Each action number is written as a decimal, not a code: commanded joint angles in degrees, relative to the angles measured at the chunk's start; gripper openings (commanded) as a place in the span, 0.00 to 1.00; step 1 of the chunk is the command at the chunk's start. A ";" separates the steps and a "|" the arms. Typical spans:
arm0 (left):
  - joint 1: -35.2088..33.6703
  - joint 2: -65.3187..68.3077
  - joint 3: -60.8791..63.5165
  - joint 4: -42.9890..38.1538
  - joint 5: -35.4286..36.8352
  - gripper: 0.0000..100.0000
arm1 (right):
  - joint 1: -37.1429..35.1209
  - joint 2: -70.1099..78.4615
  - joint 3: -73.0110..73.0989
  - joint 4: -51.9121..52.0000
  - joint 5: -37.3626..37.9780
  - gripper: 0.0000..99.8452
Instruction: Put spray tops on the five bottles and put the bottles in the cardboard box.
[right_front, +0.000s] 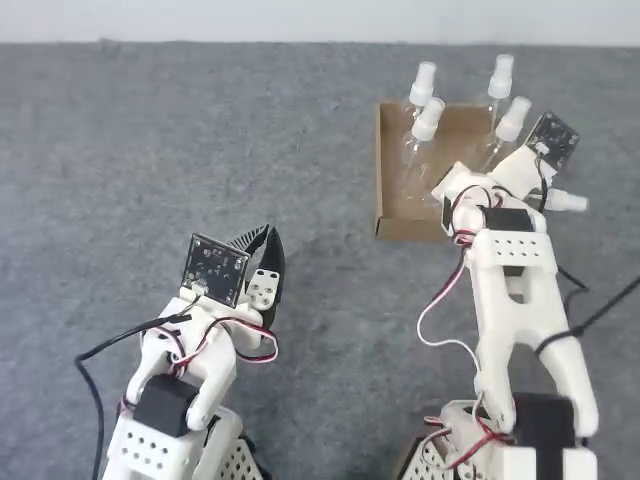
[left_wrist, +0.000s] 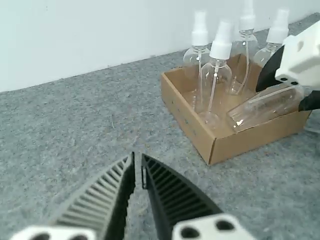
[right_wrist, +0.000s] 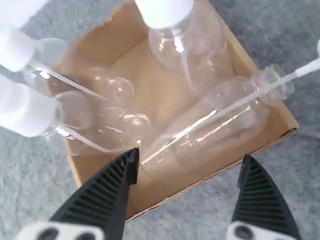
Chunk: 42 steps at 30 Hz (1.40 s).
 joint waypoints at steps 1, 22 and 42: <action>-0.18 -0.70 -0.57 -1.93 -0.62 0.01 | 0.84 -0.40 -3.60 -1.36 -0.79 0.26; -0.18 -0.79 0.04 -2.11 -0.62 0.01 | 1.19 0.22 4.04 -10.77 -0.35 0.26; -0.18 -0.79 0.13 -2.11 -0.62 0.01 | 1.27 0.31 5.36 -13.76 -0.53 0.26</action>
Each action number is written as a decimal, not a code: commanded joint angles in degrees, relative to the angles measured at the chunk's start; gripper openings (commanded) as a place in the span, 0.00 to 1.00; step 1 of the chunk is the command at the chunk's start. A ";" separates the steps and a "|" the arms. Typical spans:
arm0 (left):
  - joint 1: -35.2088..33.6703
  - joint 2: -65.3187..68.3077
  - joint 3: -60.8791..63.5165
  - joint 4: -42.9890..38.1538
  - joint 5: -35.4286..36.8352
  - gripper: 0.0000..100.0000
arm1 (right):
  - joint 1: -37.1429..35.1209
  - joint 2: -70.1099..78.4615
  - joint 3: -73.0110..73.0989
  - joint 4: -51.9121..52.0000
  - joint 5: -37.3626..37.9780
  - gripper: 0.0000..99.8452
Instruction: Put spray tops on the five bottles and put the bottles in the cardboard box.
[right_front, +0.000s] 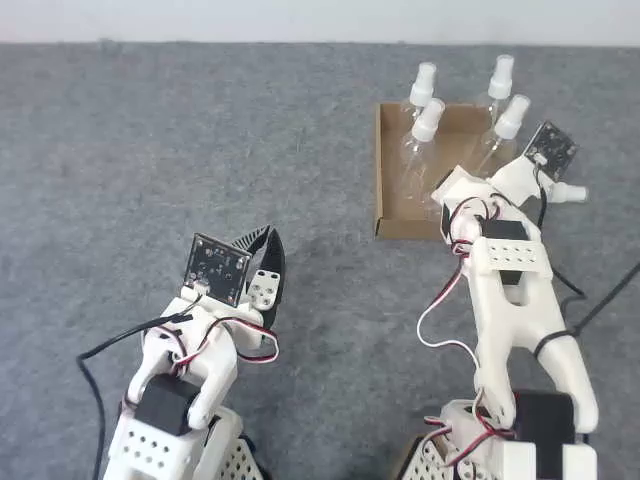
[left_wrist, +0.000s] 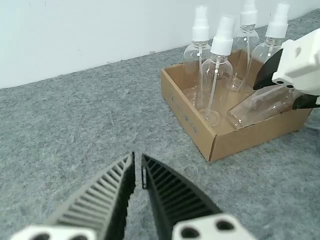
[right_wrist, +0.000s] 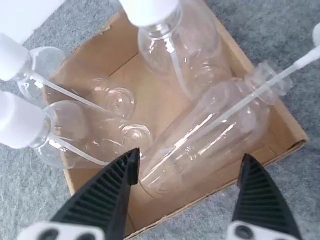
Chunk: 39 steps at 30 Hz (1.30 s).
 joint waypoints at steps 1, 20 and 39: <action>-0.18 -0.88 -0.48 -2.11 -0.62 0.01 | 0.75 -0.48 -0.44 -2.68 -0.26 0.26; -0.18 -0.88 -0.48 -2.11 -0.62 0.01 | 1.36 6.64 -0.79 -3.21 -0.44 0.26; -0.18 -0.88 -0.48 -2.11 -0.62 0.01 | 3.56 6.20 -0.79 -2.95 -0.35 0.15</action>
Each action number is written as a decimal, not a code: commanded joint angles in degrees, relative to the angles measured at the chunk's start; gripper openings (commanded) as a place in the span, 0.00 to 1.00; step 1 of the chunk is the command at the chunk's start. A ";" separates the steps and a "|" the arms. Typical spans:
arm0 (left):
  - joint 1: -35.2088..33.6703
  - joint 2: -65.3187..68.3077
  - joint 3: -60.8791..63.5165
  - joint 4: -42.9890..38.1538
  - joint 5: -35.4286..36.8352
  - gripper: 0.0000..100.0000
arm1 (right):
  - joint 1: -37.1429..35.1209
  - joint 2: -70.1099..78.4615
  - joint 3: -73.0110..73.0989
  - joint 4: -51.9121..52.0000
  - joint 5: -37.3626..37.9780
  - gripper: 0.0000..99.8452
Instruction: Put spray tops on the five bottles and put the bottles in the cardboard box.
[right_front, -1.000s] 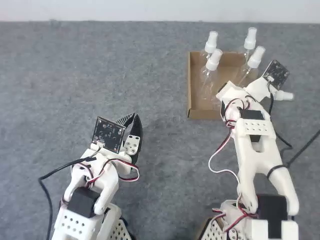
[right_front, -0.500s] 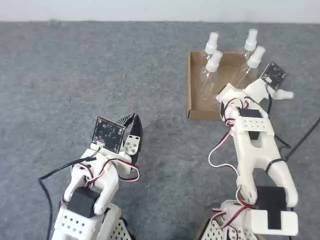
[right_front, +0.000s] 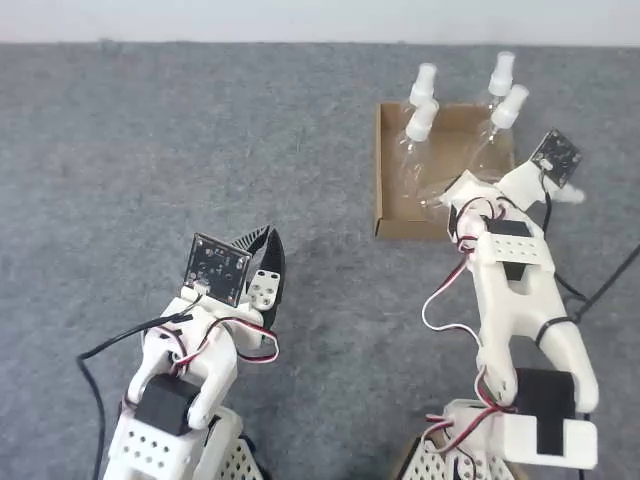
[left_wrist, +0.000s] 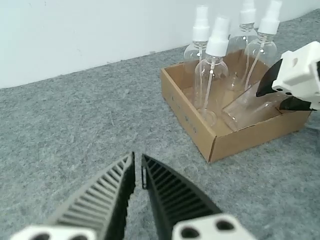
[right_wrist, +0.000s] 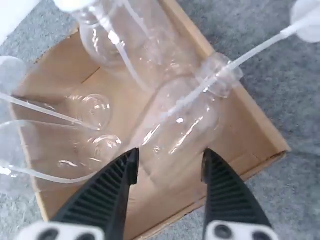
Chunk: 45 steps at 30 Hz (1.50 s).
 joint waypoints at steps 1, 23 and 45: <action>-0.18 -0.88 -0.48 -2.11 -0.62 0.01 | 0.84 -0.31 -0.53 0.04 -0.44 0.15; -0.18 -0.88 -0.40 -2.11 -0.62 0.01 | 3.30 -24.22 -1.58 16.84 2.99 0.28; 0.26 -0.88 6.55 -2.55 -4.48 0.01 | -4.00 -11.12 -20.57 30.64 -1.05 0.22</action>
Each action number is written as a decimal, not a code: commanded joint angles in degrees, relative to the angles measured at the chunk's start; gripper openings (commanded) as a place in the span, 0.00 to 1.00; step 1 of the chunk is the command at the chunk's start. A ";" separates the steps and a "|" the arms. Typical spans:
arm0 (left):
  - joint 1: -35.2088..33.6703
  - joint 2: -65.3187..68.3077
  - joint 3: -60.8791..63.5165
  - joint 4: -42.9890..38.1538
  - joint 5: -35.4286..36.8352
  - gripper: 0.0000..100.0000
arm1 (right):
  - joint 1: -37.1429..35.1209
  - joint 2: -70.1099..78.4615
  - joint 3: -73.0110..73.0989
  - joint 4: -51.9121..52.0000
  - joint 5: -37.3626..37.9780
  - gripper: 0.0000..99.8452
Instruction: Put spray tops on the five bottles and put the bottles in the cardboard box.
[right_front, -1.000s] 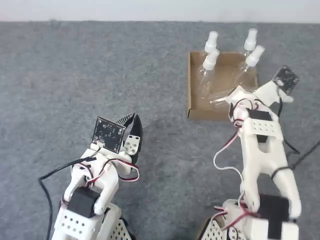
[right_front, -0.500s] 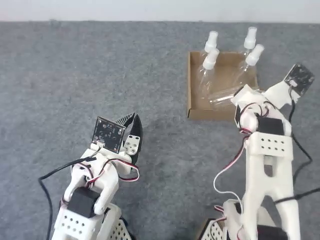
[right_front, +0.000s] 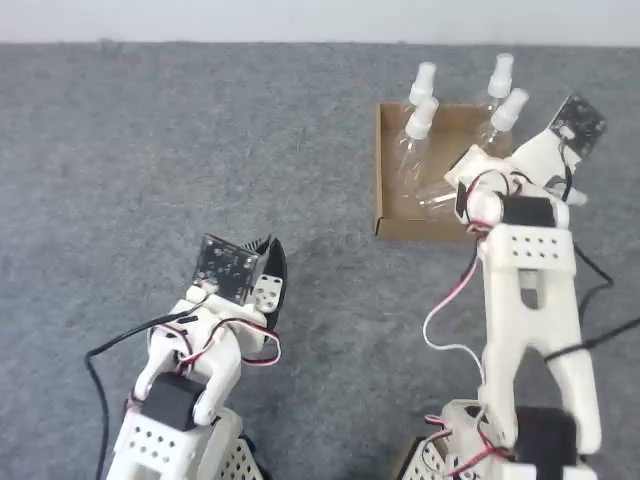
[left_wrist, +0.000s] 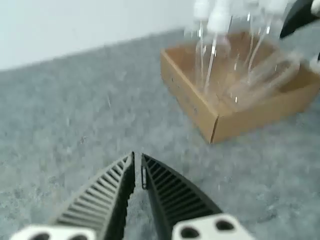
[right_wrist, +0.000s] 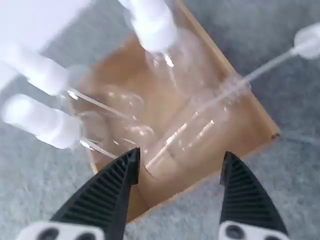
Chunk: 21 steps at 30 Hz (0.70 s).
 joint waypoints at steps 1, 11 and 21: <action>0.09 -0.79 3.56 -3.43 -4.84 0.01 | -1.80 0.04 -5.19 3.12 -0.44 0.22; -2.90 -0.79 5.49 -4.66 -6.42 0.01 | -8.48 4.70 -5.45 -2.33 -0.70 0.25; -3.25 -0.79 5.49 -4.57 -6.33 0.01 | -6.46 11.30 -8.53 -4.70 -0.88 0.23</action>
